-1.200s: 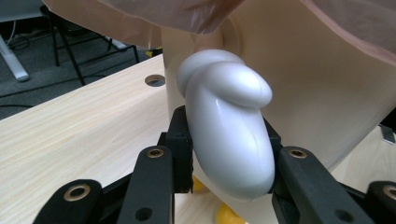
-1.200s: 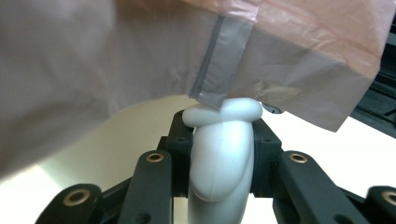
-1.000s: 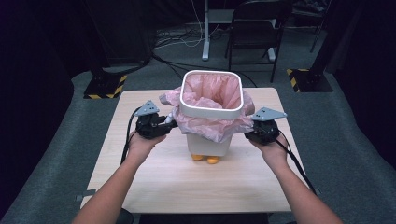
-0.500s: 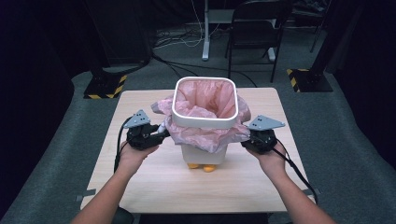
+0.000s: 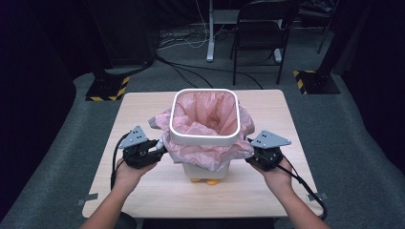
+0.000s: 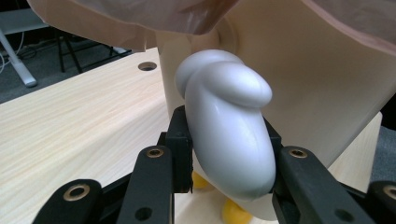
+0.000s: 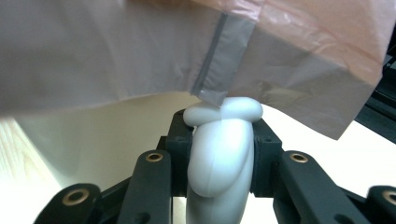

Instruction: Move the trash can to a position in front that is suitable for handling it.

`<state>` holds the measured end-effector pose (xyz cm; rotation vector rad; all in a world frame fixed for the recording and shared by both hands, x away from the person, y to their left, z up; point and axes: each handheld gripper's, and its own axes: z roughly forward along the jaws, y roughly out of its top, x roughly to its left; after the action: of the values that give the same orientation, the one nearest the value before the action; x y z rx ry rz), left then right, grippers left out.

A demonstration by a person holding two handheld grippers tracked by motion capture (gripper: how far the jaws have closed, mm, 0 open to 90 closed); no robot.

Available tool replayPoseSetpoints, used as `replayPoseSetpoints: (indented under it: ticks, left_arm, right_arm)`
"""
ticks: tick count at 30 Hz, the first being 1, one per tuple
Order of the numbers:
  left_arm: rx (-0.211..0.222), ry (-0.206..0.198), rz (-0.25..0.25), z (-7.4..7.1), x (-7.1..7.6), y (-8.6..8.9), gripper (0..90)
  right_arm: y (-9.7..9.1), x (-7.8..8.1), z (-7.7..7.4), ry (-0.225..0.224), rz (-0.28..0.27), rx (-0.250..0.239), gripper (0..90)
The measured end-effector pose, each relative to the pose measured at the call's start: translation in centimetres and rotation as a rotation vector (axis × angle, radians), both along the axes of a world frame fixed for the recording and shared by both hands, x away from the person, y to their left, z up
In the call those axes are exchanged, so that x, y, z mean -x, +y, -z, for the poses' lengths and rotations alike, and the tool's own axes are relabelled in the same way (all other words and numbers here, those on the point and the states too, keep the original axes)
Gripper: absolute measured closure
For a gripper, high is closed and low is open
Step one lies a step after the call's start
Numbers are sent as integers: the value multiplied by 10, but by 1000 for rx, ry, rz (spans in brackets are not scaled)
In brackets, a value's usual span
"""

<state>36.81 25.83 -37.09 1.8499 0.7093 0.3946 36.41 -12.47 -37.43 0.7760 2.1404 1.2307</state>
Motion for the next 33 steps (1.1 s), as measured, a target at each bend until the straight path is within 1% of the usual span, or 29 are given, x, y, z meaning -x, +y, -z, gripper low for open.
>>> replayPoseSetpoints:
  ticks: [3,5,6,7,8,10,12,17,19,21,23,24,26,28,29,30,33]
  left_arm:
    - [16,2,1,4,7,1,682]
    - [22,0,5,9,11,1,681]
    - [18,-3,5,11,13,2,680]
    - [31,-1,4,14,13,3,680]
    - [43,5,3,16,14,5,681]
    - [45,6,-7,19,14,7,681]
    - [47,3,-7,20,14,9,681]
    - [30,-1,-4,20,15,9,677]
    - [28,-5,-1,20,15,10,672]
    - [20,-16,-12,20,15,10,647]
    - [27,-12,-14,19,15,12,578]
    - [32,-9,-10,19,15,12,556]
    - [35,-5,-9,19,15,12,540]
    - [42,2,-10,18,15,13,511]
    - [42,0,-10,17,14,13,498]
    - [41,3,-12,17,15,14,486]
    - [40,4,-17,14,16,18,452]
  right_arm:
    - [0,4,7,2,-9,-9,670]
    - [0,4,13,22,-13,-22,669]
    - [0,5,16,23,-15,-31,670]
    - [0,5,17,22,-18,-30,669]
    - [0,6,16,20,-25,-31,669]
    - [2,7,15,8,-36,-18,667]
    - [3,6,15,12,-47,-29,665]
    - [1,4,15,53,-70,-63,659]
    - [1,3,14,66,-77,-69,655]
    - [1,3,14,79,-83,-72,627]
    - [1,3,14,86,-85,-69,591]
    - [1,4,14,93,-87,-70,586]
    - [0,4,14,102,-89,-77,580]
    - [-2,5,14,115,-86,-87,558]
    - [-2,5,12,122,-84,-91,548]
    - [-3,5,11,117,-85,-90,537]
    - [-5,8,6,124,-84,-92,501]
